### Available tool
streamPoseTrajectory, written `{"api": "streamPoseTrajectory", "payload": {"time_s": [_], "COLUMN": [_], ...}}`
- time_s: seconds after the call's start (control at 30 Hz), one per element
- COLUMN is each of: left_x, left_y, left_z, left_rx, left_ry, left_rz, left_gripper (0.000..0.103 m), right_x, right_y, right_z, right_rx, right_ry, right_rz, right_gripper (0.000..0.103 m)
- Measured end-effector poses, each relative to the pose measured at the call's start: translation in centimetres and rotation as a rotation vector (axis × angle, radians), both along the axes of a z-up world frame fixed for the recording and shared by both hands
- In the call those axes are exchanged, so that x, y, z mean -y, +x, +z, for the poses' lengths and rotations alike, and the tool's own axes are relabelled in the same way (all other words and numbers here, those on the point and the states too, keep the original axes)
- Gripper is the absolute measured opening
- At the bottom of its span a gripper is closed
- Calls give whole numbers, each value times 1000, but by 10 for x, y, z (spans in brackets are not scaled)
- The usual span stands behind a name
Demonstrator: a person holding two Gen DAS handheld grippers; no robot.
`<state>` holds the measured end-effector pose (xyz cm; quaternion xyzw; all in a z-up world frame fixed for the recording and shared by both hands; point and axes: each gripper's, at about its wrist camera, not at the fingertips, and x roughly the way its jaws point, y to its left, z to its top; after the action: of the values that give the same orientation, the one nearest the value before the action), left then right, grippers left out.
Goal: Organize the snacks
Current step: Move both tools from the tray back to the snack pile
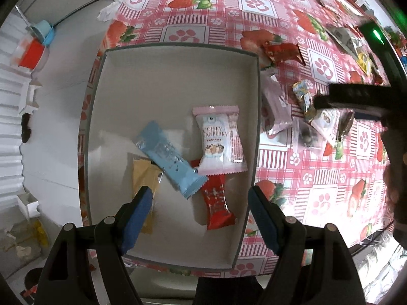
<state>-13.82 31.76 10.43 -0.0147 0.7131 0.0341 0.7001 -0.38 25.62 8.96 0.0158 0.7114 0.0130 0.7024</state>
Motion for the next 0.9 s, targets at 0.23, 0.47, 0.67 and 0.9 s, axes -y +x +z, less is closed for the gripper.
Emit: {"api": "streamPoseTrajectory", "payload": {"time_s": [0.23,0.47,0.67,0.9], "left_x": [1,15,29,41], "left_y": [-12,-17,-11,-7], "left_z": [1,0,-1,-2], "left_rx": [-28,-46,-49,-58], "left_ry": [4,9,8,12], "left_rz": [32,3,-40,-62], "left_gripper": [81,81,81,81], "right_x": [-49,-63,-7,33], "right_y": [23,33,38,35], "right_z": [-8,-22,-29,-16], "right_rx": [32,46,14,44], "right_ry": [-1,19,-44,-54], "right_rz": [152,200,97,25], "right_gripper": [103,103,103,103]}}
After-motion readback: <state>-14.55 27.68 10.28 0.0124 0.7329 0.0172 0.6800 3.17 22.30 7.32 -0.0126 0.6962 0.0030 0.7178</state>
